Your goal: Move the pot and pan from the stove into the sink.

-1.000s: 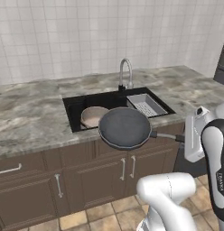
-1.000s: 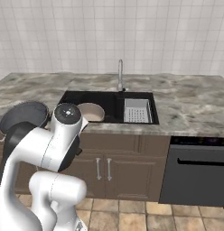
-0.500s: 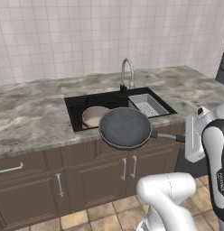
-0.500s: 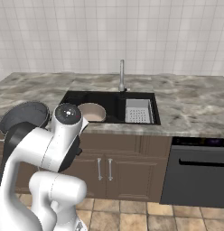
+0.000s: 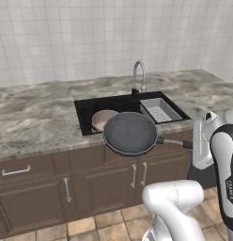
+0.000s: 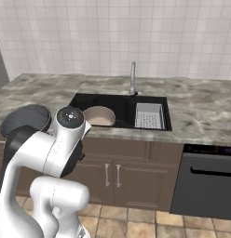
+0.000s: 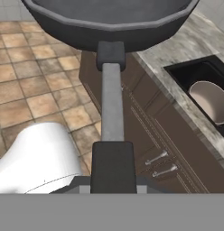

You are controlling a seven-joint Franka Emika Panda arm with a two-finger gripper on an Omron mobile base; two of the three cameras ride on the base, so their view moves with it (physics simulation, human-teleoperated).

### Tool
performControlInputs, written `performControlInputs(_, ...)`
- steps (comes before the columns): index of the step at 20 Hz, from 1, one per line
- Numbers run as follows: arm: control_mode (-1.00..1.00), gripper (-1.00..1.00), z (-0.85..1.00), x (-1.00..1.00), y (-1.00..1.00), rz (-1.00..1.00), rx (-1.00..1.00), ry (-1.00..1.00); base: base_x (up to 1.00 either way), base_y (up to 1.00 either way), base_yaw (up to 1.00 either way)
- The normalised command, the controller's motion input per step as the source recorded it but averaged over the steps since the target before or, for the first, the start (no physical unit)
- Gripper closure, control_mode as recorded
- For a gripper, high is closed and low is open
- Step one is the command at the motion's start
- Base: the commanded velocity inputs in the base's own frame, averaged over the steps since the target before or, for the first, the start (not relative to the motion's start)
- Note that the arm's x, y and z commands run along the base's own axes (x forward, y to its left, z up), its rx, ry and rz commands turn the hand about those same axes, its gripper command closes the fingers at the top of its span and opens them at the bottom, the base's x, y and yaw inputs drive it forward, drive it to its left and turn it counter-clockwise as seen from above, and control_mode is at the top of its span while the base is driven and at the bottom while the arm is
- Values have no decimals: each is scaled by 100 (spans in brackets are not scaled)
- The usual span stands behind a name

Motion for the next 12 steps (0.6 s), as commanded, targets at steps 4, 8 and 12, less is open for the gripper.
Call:
performControlInputs(4,100,100,0,0,0,0,0,0,0,0,4)
performControlInputs(8,100,100,0,0,0,0,0,0,8,0,0)
performControlInputs(12,100,100,0,0,0,0,0,0,56,0,-1)
